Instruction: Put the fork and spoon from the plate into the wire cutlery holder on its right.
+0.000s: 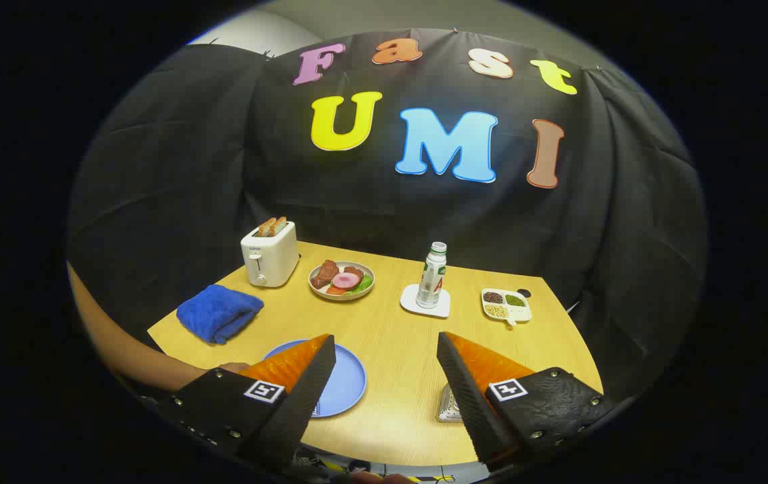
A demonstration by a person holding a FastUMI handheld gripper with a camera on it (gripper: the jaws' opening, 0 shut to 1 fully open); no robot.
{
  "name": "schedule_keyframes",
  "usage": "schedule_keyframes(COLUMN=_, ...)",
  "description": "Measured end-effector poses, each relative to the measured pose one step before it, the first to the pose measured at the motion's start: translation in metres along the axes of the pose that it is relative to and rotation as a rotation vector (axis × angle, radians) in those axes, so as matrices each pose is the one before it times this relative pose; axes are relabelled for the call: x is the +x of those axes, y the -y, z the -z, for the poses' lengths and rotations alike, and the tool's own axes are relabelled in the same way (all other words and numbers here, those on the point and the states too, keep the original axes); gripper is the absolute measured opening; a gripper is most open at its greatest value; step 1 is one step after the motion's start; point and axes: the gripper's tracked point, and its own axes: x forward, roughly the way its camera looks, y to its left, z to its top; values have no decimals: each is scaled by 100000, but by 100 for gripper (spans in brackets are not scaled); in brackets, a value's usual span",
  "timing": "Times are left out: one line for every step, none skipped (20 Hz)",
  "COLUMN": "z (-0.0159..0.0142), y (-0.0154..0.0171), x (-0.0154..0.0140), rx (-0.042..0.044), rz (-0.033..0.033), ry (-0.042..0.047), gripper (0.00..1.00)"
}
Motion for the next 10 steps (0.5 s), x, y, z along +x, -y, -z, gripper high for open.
schedule_keyframes(z=95, y=266, x=-129, rx=-573, rz=1293, ry=133, gripper=95)
schedule_keyframes(z=29, y=337, x=-106, rx=-679, rz=1368, ry=163, gripper=95)
schedule_keyframes(z=93, y=101, x=33, rx=-363, rz=917, ry=401, gripper=95)
schedule_keyframes(z=-39, y=240, x=-75, rx=-227, rz=1630, ry=583, gripper=95)
schedule_keyframes(z=75, y=241, x=150, rx=-200, rz=1331, ry=494, gripper=95)
schedule_keyframes(z=208, y=80, x=257, rx=-711, rz=1156, ry=-293, gripper=95)
schedule_keyframes(z=296, y=-27, x=260, rx=-595, rz=740, ry=-294, gripper=95)
schedule_keyframes(z=165, y=-46, x=223, rx=-286, rz=268, ry=-464, gripper=95)
schedule_keyframes(z=191, y=-255, x=186, rx=174, rz=-71, ry=-292, gripper=95)
schedule_keyframes(z=-58, y=-43, x=61, rx=270, rz=523, ry=147, gripper=95)
